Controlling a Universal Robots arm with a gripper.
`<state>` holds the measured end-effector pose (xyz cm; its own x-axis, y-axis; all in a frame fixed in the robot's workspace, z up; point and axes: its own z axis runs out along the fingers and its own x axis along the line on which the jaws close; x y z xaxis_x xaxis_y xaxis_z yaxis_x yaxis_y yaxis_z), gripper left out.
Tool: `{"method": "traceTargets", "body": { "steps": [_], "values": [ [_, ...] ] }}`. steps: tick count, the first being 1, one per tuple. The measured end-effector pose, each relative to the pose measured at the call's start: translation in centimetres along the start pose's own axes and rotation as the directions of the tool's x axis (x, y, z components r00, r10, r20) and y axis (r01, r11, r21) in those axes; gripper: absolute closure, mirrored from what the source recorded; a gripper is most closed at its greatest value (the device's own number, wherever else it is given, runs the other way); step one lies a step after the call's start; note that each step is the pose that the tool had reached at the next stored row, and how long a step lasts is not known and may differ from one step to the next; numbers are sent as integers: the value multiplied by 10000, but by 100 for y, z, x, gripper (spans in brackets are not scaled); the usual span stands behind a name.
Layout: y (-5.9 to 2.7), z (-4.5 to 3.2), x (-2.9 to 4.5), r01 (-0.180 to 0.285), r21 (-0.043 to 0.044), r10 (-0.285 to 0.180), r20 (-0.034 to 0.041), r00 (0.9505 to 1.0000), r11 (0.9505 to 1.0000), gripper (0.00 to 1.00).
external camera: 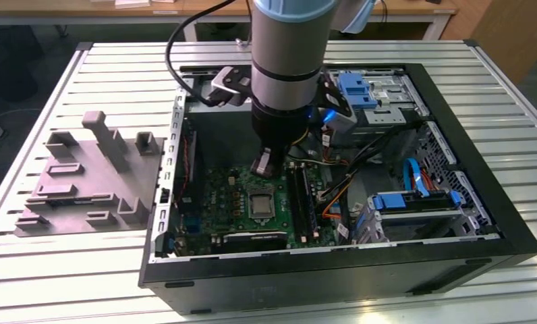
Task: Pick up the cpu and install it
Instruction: 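Close the cpu cover, then install the first cpu locking lever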
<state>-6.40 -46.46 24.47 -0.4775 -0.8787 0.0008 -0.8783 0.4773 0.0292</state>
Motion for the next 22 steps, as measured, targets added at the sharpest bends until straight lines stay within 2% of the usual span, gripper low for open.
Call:
{"method": "traceTargets", "body": {
  "steps": [3,17,22],
  "values": [
    [5,0,20,14,1,-14,0,10000,10000,89],
    [5,0,20,18,1,-18,-1,10000,10000,89],
    [-43,1,-6,18,0,-18,-1,10000,10000,89]
  ]
}}
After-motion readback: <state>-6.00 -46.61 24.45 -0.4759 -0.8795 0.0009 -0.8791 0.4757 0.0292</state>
